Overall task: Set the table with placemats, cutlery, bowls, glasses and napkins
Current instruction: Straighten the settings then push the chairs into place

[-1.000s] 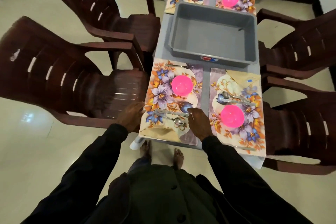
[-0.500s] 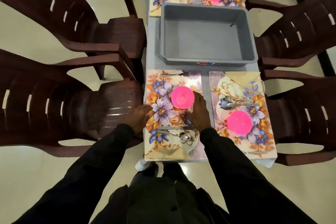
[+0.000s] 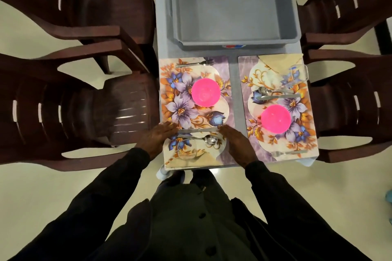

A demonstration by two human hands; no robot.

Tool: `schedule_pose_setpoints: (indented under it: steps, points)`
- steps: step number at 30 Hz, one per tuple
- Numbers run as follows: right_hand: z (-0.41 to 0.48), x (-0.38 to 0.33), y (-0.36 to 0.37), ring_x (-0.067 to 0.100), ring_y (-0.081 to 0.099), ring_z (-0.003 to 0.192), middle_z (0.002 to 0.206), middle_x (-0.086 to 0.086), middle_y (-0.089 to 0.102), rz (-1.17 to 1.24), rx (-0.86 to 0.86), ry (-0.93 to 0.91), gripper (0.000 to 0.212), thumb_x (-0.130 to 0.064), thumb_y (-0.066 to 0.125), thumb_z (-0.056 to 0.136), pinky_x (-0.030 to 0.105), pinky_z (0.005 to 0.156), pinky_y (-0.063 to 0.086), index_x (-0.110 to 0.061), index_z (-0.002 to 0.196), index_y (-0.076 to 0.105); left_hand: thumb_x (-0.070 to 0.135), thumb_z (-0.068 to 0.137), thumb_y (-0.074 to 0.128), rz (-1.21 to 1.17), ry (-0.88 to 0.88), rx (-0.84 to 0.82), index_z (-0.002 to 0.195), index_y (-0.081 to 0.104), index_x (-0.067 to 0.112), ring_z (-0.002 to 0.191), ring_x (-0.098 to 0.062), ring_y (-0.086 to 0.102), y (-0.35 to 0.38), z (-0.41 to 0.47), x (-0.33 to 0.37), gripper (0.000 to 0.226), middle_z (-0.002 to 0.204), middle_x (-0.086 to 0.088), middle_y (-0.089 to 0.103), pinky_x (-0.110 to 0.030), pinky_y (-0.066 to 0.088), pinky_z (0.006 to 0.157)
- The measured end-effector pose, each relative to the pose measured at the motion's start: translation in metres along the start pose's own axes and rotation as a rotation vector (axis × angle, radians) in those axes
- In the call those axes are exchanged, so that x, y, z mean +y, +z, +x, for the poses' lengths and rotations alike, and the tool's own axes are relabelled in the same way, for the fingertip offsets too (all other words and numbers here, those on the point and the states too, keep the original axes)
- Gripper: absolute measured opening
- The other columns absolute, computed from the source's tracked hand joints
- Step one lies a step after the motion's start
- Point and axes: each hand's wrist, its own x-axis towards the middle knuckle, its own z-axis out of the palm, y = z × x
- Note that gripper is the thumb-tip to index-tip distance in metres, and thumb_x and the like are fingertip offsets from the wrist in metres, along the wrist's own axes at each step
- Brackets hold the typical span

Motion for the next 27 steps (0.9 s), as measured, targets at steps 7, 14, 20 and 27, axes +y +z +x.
schedule_pose_setpoints:
  steps: [7,14,20,27]
  points:
    - [-0.009,0.015,0.015,0.028,0.044,0.143,0.150,0.012,0.052,-0.180,0.050,-0.221,0.071,0.020,0.068,0.076,0.045,0.119,0.029,-0.007,0.141,0.058,-0.006,0.086,0.069,0.247,0.118,-0.026,0.159,0.030,0.018,0.154,-0.038,0.011,-0.003,0.001,0.012,0.087,0.167,-0.012,0.017,-0.057,0.014,0.124]
    - [0.012,0.001,0.018,0.023,0.036,0.149,0.157,0.008,0.043,-0.234,0.051,-0.184,0.078,0.020,0.063,0.076,0.039,0.123,0.029,-0.010,0.147,0.052,0.036,0.082,0.084,0.407,0.080,-0.090,0.162,-0.001,0.024,0.156,-0.036,0.008,0.002,0.009,-0.002,0.118,0.170,-0.009,0.010,-0.053,0.009,0.126]
    - [0.020,-0.005,0.020,0.023,0.034,0.150,0.159,0.007,0.041,-0.270,0.057,-0.135,0.066,0.002,0.068,0.089,0.036,0.123,0.027,-0.012,0.150,0.048,0.055,0.081,0.077,0.434,0.019,-0.169,0.163,0.012,0.020,0.156,-0.036,0.008,-0.010,0.020,0.000,0.110,0.170,-0.011,0.009,-0.058,0.021,0.124]
    - [0.018,-0.018,0.024,0.028,0.035,0.149,0.158,0.013,0.041,-0.290,0.056,-0.041,0.062,-0.002,0.054,0.091,0.038,0.120,0.032,-0.008,0.152,0.043,0.039,0.081,0.084,0.442,0.029,-0.159,0.161,0.013,0.020,0.155,-0.037,0.014,-0.005,0.018,0.006,0.108,0.169,-0.011,0.014,-0.056,0.020,0.123]
